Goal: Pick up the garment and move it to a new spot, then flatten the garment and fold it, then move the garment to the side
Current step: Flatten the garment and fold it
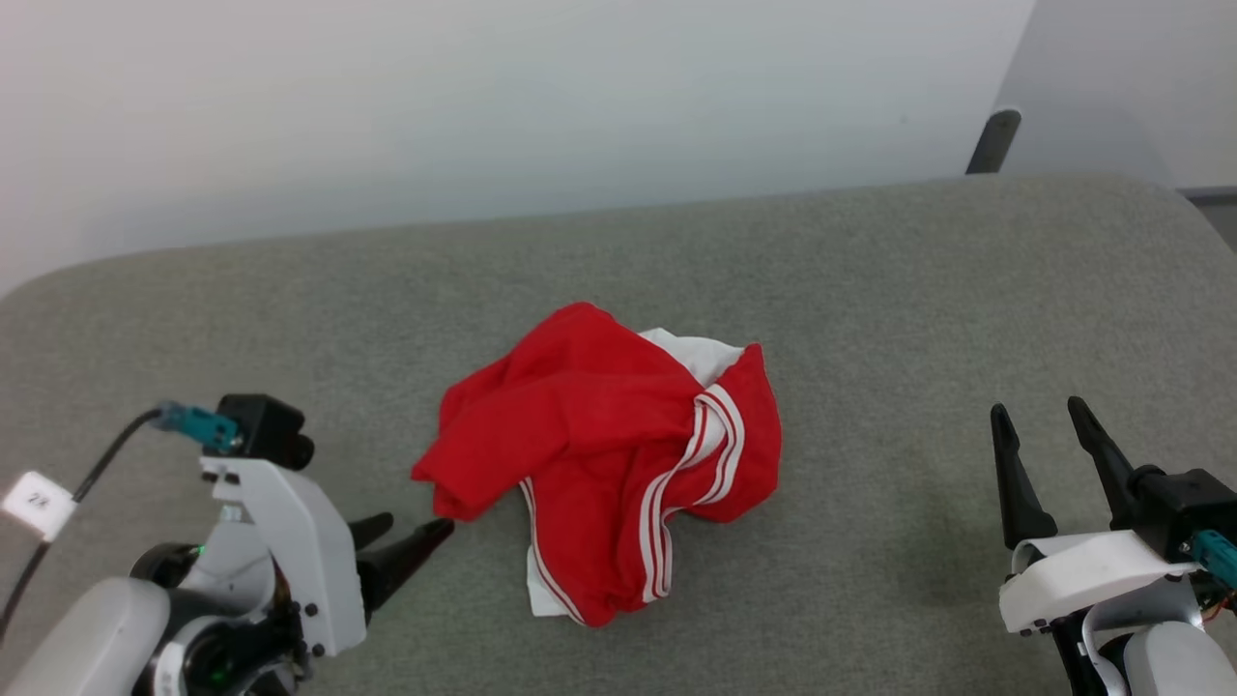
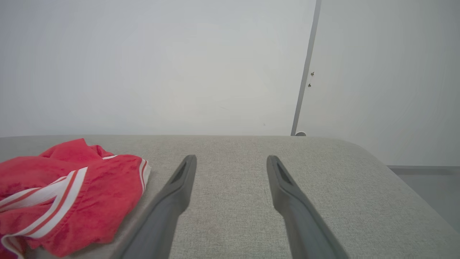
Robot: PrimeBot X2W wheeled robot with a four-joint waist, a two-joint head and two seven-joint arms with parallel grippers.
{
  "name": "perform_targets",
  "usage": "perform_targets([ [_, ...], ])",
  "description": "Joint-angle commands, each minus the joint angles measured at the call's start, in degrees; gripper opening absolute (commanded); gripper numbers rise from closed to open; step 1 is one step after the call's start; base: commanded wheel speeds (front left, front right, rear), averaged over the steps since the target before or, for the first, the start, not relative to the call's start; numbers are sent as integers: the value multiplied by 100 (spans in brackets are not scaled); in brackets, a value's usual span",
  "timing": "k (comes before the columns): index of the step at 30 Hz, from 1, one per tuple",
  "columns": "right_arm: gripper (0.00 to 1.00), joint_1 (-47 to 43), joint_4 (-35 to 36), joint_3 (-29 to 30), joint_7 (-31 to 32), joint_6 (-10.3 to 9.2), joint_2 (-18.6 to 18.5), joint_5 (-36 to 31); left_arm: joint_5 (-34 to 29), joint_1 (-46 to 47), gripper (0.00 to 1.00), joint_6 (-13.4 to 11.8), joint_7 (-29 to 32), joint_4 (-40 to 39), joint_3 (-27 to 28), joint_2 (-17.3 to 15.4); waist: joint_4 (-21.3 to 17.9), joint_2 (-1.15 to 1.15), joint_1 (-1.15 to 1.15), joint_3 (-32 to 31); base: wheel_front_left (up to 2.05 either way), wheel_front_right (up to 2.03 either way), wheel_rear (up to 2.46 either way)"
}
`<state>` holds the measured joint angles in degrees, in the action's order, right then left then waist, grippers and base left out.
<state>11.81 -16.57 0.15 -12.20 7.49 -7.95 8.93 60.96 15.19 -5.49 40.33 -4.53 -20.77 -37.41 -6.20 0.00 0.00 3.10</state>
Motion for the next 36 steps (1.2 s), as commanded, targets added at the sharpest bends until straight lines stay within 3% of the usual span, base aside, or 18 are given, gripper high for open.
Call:
perform_targets([
  [1, 100, 87, -13, 20, -48, -1, 25, -6, -36, 99, 100, -6, 60, 30, -64, 16, -105, 0, 0, 128, 0, 0, 0],
  [19, 100, 358, -153, 31, -233, -1, 124, 31, -98, 616, 100, 76, 785, 733, -750, 373, -385, 0, 0, 615, 0, 0, 0],
  [36, 100, 462, -266, 24, -289, 0, 165, 75, -151, 731, 100, 243, 708, 1245, -962, 611, -506, 0, 0, 760, 0, 0, 0],
])
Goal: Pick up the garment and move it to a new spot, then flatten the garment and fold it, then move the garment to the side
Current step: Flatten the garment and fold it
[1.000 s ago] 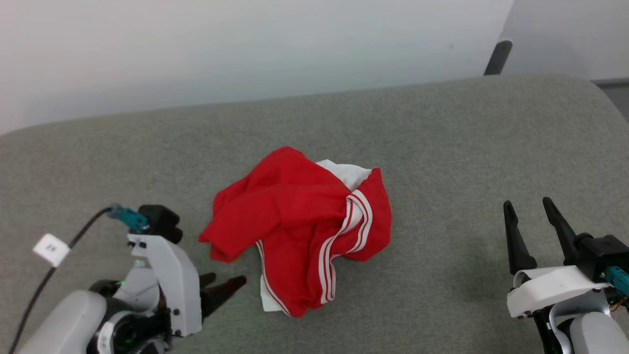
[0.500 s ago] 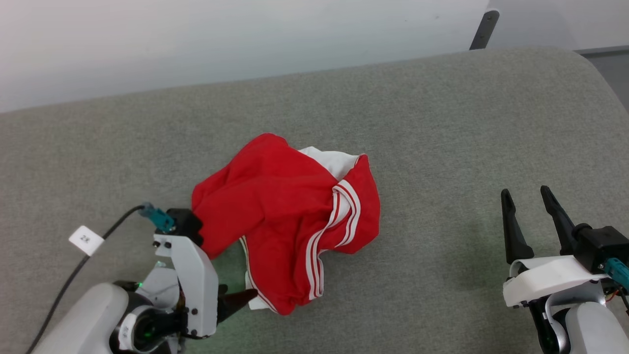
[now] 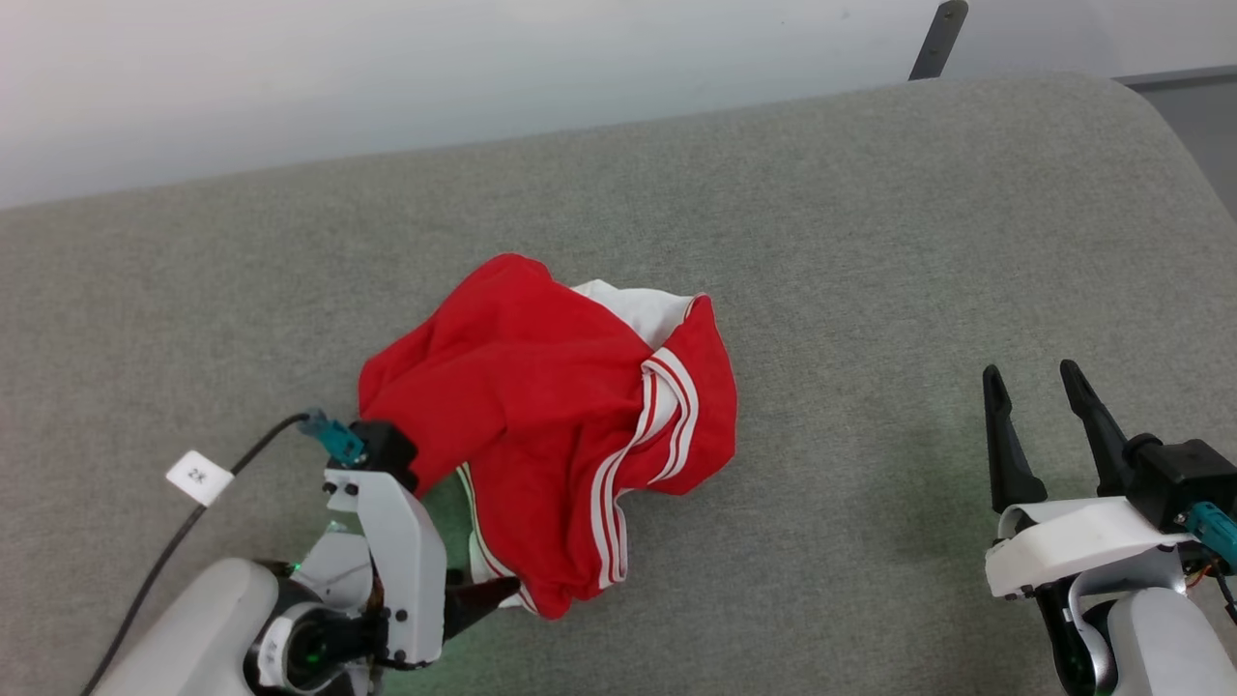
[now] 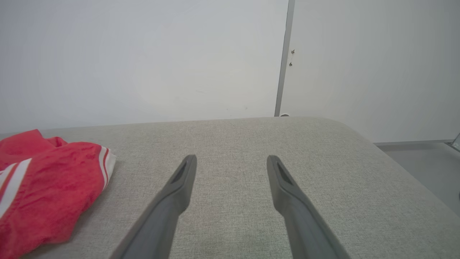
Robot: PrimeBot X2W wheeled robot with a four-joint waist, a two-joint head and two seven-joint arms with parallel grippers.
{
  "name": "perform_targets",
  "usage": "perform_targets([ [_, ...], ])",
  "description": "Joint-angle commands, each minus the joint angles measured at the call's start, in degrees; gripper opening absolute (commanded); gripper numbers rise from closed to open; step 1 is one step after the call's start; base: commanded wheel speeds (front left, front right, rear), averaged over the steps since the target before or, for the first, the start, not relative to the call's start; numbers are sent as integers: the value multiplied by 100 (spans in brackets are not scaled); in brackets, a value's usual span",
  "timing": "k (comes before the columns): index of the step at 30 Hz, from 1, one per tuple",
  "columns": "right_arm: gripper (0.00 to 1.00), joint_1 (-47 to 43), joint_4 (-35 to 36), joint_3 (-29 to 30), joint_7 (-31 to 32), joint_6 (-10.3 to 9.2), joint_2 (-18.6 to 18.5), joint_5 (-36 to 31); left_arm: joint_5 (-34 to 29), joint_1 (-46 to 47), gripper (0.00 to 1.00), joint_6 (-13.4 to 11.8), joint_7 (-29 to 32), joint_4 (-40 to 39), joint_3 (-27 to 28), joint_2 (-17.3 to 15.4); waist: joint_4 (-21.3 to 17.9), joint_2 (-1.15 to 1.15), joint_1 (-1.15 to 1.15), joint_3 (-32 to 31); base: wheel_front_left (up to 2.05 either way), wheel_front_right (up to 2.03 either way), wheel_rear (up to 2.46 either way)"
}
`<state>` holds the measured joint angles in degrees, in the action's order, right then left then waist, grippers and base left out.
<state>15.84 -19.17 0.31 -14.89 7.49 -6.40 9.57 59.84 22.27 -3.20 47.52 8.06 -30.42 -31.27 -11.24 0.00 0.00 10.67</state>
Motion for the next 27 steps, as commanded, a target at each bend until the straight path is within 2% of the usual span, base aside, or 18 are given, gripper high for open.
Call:
perform_targets([
  [1, 100, 71, -12, 8, -22, 0, 9, 14, -53, 28, 100, 35, -21, 47, -18, 22, -5, 0, 0, 12, 0, 0, 0],
  [11, 100, 91, -32, 3, -33, -1, 27, -8, -77, 146, 100, 334, -242, 898, -150, 263, -4, 0, 0, 45, 0, 0, 0],
  [12, 100, 89, -31, 7, -32, 0, 27, -16, -38, 161, 69, 369, -246, 1001, -143, 303, 2, 0, 0, 46, 0, 0, 0],
  [13, 100, 89, -31, 13, -33, 0, 25, -17, -30, 191, 32, 422, -265, 1084, -145, 334, 8, 0, 0, 45, 0, 0, 0],
  [14, 100, 90, -33, 15, -34, -1, 25, -20, -13, 218, 0, 465, -280, 1156, -152, 361, 13, 0, 0, 43, 0, 0, 0],
  [21, 100, 72, -28, 39, -36, -1, -1, -27, 81, 362, 0, 655, -263, 1461, -117, 361, 53, 0, 0, 14, 0, 0, 0],
  [27, 100, -2, -38, 51, -37, -1, -17, -21, 93, 440, 0, 634, -212, 1340, -23, 159, 118, 0, 0, -58, 0, 0, 0],
])
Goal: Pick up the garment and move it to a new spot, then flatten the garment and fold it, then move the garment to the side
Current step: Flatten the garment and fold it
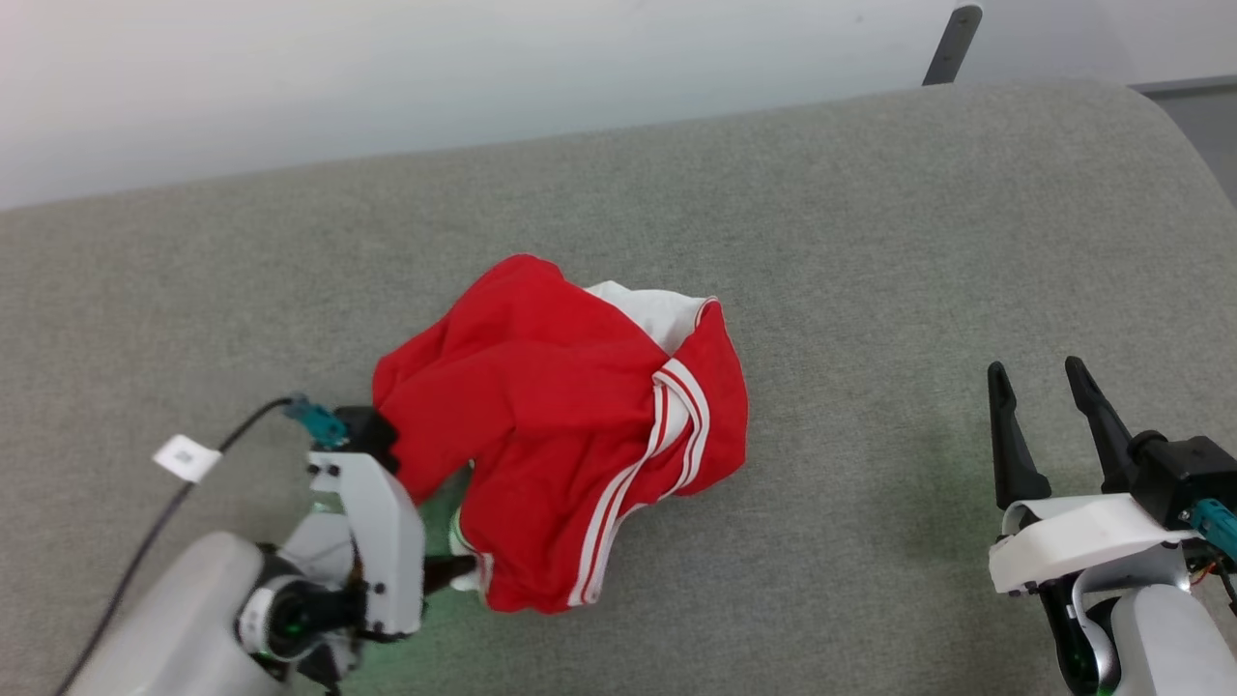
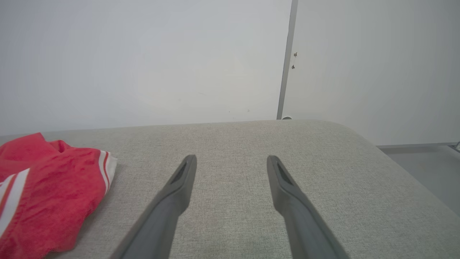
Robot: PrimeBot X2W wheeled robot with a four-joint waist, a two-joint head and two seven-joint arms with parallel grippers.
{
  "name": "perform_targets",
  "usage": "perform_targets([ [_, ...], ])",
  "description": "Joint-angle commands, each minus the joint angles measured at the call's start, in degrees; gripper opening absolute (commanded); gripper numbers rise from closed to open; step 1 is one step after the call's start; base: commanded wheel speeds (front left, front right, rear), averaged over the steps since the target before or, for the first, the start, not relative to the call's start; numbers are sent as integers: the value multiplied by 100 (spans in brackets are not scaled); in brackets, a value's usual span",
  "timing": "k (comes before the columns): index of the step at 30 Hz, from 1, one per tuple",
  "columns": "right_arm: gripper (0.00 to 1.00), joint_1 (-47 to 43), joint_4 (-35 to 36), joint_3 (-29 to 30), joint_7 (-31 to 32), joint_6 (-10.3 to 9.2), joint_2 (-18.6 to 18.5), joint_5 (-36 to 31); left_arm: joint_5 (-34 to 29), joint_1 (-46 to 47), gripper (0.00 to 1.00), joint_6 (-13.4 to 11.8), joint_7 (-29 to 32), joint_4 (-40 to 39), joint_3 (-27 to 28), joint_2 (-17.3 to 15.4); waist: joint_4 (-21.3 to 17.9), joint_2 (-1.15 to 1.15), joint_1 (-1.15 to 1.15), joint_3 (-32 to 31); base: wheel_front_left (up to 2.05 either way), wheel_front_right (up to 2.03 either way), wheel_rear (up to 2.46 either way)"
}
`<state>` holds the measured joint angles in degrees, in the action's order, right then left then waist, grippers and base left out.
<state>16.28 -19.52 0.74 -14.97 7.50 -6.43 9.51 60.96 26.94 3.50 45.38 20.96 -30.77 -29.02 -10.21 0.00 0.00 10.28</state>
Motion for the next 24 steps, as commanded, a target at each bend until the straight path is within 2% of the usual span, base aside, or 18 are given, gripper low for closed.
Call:
perform_targets([
  [1, 100, -50, -9, 2, -30, -1, -18, -15, -25, -26, 0, -59, 8, -11, 40, -128, 23, 0, 0, -34, 0, 0, 0],
  [10, 100, -201, -42, -1, -27, -2, -15, -60, 81, -267, 0, -375, 208, -718, 324, -739, 172, 0, 0, -282, 0, 0, 0],
  [18, 100, -326, -23, -35, 32, -1, -58, -50, 49, -708, 0, -701, 215, -1241, 671, -1493, 285, 0, 0, -481, 0, 0, 0],
  [24, 100, -410, 29, -49, 91, -2, -123, -5, -91, -983, 0, -822, 110, -1377, 884, -2028, 339, 0, 0, -561, 0, 0, 0],
])
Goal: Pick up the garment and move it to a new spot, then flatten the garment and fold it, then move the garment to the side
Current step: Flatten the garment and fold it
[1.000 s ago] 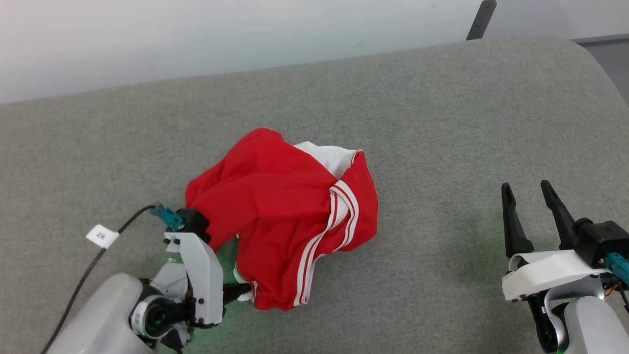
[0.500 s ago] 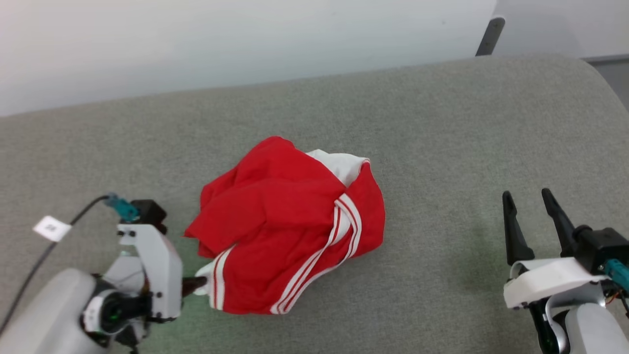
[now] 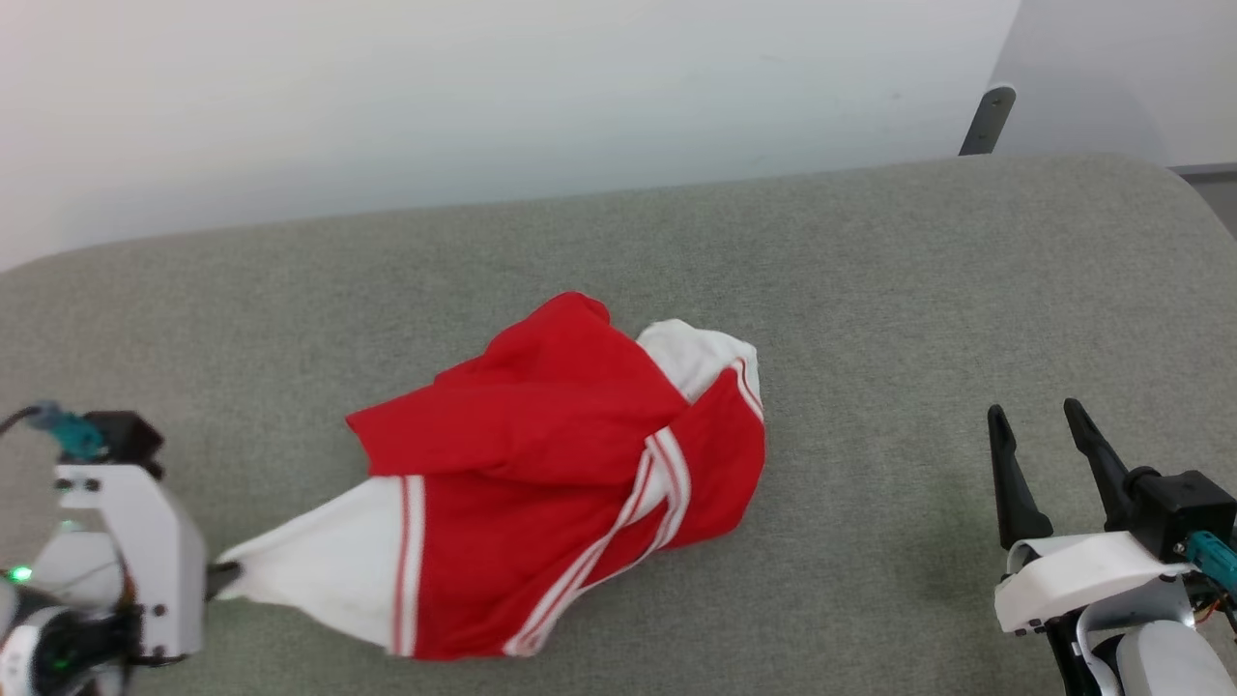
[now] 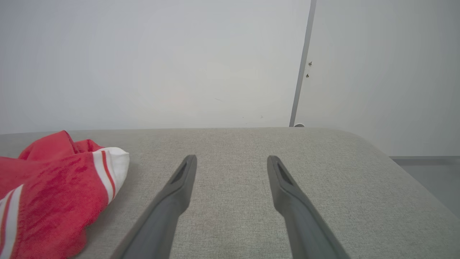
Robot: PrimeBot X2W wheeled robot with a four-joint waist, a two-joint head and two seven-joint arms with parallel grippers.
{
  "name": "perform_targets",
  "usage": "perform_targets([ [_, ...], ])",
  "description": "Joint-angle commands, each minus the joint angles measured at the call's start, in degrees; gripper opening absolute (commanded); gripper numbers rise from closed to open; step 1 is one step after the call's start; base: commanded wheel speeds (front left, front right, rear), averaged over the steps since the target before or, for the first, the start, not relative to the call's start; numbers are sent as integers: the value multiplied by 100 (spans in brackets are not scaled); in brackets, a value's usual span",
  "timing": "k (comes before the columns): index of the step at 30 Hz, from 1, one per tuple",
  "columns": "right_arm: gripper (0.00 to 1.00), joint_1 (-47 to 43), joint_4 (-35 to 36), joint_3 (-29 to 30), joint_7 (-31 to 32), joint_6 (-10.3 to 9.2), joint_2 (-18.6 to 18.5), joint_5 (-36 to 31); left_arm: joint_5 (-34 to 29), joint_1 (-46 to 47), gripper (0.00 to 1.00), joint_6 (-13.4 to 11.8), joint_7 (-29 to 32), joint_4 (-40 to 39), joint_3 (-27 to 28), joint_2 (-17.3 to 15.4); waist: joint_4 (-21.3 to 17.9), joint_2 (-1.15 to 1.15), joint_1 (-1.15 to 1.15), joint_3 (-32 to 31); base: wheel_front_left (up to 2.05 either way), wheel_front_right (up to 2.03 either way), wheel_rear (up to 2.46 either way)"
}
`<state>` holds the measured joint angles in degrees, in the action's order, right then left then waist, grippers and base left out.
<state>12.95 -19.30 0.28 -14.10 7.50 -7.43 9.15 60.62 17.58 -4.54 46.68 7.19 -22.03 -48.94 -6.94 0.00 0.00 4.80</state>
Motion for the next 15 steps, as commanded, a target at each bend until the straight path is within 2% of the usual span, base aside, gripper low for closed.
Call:
perform_targets([
  [1, 100, -81, 23, -9, 25, -1, -33, 36, -73, -82, 0, -51, -42, 25, 42, -108, 15, 0, 0, -19, 0, 0, 0],
  [7, 100, -98, 122, -68, 91, -2, -56, 13, -262, -208, 0, -27, -206, 298, 150, -472, -21, 0, 0, -8, 0, 0, 0],
  [15, 100, -98, 206, -123, 146, -2, -84, 46, -313, -378, 0, -97, -403, 864, 184, -538, -165, 0, 0, 129, 0, 0, 0],
])
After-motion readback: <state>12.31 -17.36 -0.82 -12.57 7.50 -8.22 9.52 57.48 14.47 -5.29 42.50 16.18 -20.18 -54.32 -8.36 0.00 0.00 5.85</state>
